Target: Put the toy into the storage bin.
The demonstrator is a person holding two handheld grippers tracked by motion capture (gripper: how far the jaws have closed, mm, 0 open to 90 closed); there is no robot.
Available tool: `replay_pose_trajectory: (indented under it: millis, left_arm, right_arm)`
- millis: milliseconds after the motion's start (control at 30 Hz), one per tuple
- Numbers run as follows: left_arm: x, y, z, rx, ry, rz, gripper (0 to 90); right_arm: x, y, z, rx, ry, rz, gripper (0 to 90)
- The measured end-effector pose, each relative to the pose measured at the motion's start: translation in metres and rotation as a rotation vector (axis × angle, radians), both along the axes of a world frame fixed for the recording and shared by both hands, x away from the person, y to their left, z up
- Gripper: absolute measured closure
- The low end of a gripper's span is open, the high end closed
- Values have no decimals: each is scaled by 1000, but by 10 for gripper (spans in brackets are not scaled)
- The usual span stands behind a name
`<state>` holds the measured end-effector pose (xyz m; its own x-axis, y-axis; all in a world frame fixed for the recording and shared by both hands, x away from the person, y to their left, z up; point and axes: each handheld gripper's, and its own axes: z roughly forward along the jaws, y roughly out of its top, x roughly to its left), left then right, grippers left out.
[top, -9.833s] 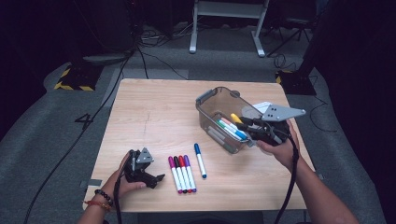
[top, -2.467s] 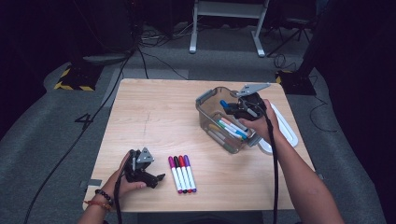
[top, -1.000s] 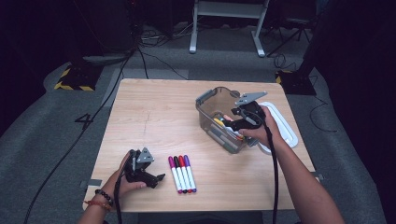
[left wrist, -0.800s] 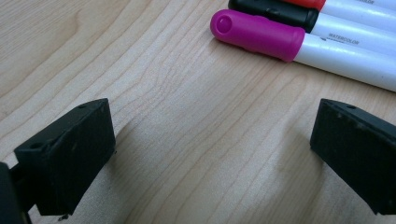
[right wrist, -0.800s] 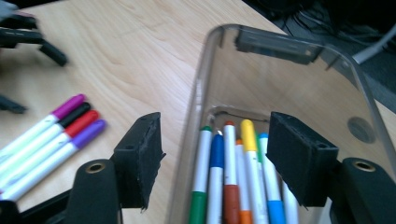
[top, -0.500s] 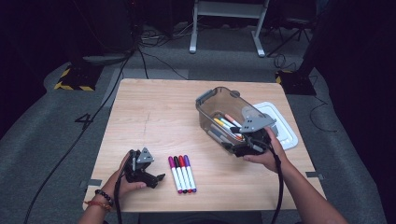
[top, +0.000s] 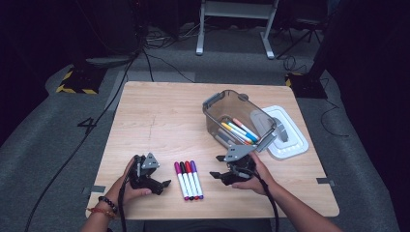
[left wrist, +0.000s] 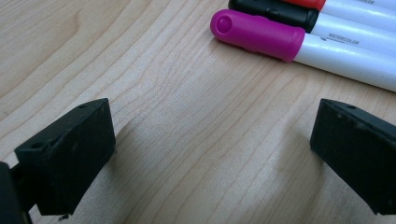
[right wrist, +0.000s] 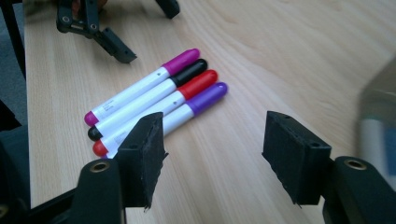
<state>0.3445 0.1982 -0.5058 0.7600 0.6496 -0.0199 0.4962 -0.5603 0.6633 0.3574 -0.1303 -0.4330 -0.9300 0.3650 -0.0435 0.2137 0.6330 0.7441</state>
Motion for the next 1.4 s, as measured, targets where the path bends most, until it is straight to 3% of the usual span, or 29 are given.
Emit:
replay_pose_trajectory:
  millis: [200, 400, 800, 1100, 1200, 1400]
  left_arm:
    - [0, 0, 0, 1, -1, -1, 3]
    - [0, 0, 0, 2, -2, 0, 4]
    - [0, 0, 0, 2, -3, -2, 4]
    - [-1, 0, 0, 1, -1, -1, 4]
    - [-1, 0, 0, 1, -1, -1, 4]
    - [-1, 0, 0, 1, -1, -1, 4]
  right_arm:
    - [4, 32, -26, -12, 24, 18, 414]
    - [15, 48, -37, -15, 18, 0, 420]
    - [37, 58, -49, -16, 51, -59, 429]
    - [35, 60, -49, -7, 67, -47, 417]
    - [33, 62, -52, -32, 61, -35, 418]
    - [37, 56, -61, -57, 89, -68, 460]
